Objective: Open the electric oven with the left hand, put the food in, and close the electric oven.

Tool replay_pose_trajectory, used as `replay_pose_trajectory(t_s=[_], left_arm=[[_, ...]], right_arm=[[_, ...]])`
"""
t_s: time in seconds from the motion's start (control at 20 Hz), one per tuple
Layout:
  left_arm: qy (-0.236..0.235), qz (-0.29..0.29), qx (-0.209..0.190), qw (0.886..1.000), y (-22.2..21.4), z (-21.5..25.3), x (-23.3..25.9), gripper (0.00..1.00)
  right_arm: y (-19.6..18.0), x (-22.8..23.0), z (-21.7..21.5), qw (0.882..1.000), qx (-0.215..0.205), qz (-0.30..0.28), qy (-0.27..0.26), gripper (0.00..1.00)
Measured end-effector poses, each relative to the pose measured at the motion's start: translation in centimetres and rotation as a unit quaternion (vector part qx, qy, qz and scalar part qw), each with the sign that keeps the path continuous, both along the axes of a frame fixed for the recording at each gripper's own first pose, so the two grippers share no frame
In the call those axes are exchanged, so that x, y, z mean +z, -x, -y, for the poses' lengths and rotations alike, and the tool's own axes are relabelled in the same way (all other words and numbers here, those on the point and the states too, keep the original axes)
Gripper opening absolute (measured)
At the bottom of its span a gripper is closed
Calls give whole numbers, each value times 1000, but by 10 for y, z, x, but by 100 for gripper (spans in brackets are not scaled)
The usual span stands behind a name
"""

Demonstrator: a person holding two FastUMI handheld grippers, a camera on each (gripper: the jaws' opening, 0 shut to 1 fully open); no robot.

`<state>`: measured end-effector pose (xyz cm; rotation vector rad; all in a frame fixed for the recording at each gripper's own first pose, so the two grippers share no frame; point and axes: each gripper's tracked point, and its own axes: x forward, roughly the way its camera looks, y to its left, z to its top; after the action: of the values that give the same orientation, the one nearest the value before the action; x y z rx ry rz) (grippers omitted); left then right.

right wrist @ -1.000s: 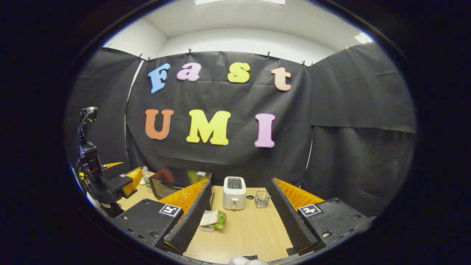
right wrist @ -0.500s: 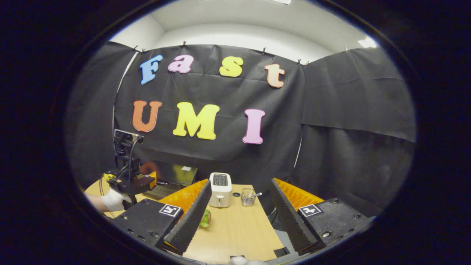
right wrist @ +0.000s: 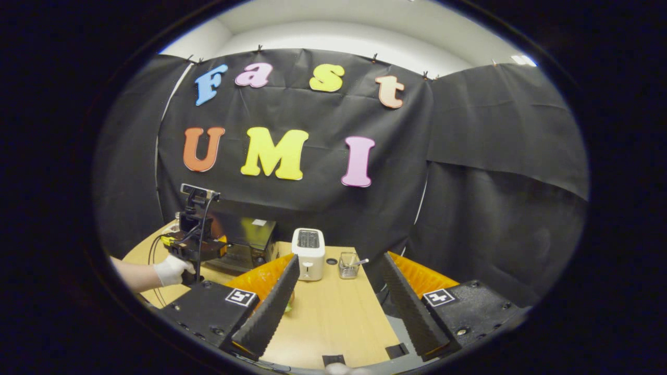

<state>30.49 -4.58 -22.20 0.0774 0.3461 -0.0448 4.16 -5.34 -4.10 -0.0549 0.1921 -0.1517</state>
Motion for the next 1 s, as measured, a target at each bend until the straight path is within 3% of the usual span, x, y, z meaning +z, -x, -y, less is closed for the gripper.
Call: replay_pose_trajectory(t_s=[0.05, 0.15, 0.2, 0.25, 0.35, 0.4, 0.45, 0.55, 0.7, 0.75, 0.8, 0.9, 0.95, 1.0], left_arm=[[0, -8, 1, 1000, 3, -1, -3, 97], [-1, -7, -1, 1000, 6, -1, -3, 97], [0, -4, -1, 1000, 11, -1, -2, 97], [-1, -3, -2, 1000, 15, -1, -3, 98], [0, -2, -5, 1000, 27, -1, -5, 97], [1, -3, -7, 1000, 34, -2, -7, 97], [0, -6, -9, 1000, 41, -2, -10, 97], [1, -13, -13, 1000, 59, -3, -16, 97], [3, -28, -16, 999, 82, -3, -30, 97], [5, -36, -16, 999, 91, -5, -37, 97], [5, -44, -16, 999, 99, -6, -43, 97], [8, -63, -17, 998, 119, -5, -59, 97], [7, -75, -19, 997, 127, -5, -68, 96], [10, -90, -21, 996, 134, -5, -77, 96]], right_arm=[[-1, -2, 0, 1000, 0, -3, -4, 94], [-2, -7, -2, 1000, 3, -9, -13, 94], [-2, -9, -2, 1000, 3, -10, -14, 100], [-2, -8, -2, 1000, 0, -8, -7, 94], [0, -6, -8, 1000, 5, -1, 10, 94], [1, -8, -13, 1000, 9, -1, 11, 100], [2, -9, -18, 1000, 15, -1, 7, 94], [5, -14, -26, 1000, 22, -2, 0, 94], [9, -26, -32, 999, 27, -15, -12, 94], [11, -29, -35, 999, 29, -18, -17, 100], [13, -32, -36, 999, 29, -20, -19, 94], [17, -37, -38, 999, 29, -26, -18, 94], [19, -39, -40, 999, 30, -29, -17, 100], [22, -41, -41, 999, 29, -30, -16, 94]])
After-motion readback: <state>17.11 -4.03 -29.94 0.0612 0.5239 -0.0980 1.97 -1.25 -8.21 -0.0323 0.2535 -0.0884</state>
